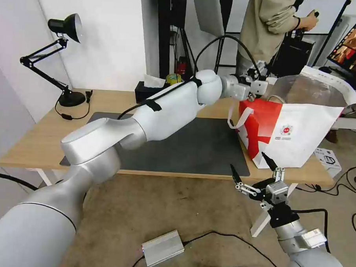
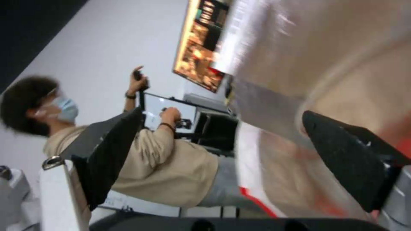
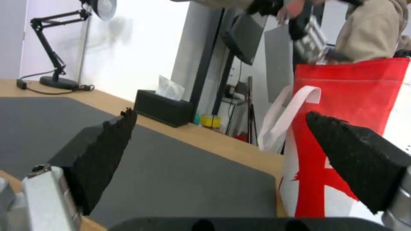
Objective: Pick up the trash from the table and place it into the takeout bag.
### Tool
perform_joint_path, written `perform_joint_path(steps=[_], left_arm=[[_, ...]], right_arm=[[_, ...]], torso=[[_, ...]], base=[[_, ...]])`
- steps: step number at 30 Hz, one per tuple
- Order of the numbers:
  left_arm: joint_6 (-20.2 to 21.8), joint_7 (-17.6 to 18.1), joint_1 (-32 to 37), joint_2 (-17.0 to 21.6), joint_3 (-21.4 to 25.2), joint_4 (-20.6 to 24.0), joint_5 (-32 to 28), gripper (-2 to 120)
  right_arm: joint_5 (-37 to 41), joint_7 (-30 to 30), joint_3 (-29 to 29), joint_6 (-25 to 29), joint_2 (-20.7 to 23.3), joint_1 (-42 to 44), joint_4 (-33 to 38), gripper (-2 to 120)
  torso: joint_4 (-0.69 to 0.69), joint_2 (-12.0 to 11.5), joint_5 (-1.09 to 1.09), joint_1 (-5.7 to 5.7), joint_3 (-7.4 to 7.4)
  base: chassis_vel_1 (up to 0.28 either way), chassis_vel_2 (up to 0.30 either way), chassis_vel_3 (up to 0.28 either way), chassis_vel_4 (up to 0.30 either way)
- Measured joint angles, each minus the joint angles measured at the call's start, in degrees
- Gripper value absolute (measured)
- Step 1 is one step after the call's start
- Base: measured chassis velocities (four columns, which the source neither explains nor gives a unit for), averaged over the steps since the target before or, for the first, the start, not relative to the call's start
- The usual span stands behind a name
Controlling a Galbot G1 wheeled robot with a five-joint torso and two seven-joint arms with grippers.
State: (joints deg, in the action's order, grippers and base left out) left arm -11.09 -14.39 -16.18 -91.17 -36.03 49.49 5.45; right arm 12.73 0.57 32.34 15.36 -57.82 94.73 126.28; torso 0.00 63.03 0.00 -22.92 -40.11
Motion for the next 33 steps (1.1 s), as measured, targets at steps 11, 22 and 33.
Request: perform_joint_path(steps=[11, 22, 33], left_arm=[[5.0, 8.7, 2.1, 7.4, 3.0, 9.0, -26.2, 100], [8.5, 17.8, 10.2, 18.8, 9.7, 24.6, -42.5, 100], [9.9, 21.4, 23.5, 26.7, 19.2, 38.5, -42.7, 100]], right_arm=[[0.0, 0.0, 0.0, 0.0, 0.0, 0.0, 0.0, 100], [0.0, 0.0, 0.0, 0.0, 0.0, 0.0, 0.0, 100], [0.0, 0.0, 0.0, 0.0, 0.0, 0.0, 0.0, 100]], torso=[[0.05, 0.0, -0.01, 0.0, 0.0], [0.04, 0.0, -0.03, 0.0, 0.0], [-0.01, 0.0, -0.02, 0.0, 0.01]], base=[[0.0, 0.0, 0.0, 0.0], [0.0, 0.0, 0.0, 0.0], [0.0, 0.0, 0.0, 0.0]])
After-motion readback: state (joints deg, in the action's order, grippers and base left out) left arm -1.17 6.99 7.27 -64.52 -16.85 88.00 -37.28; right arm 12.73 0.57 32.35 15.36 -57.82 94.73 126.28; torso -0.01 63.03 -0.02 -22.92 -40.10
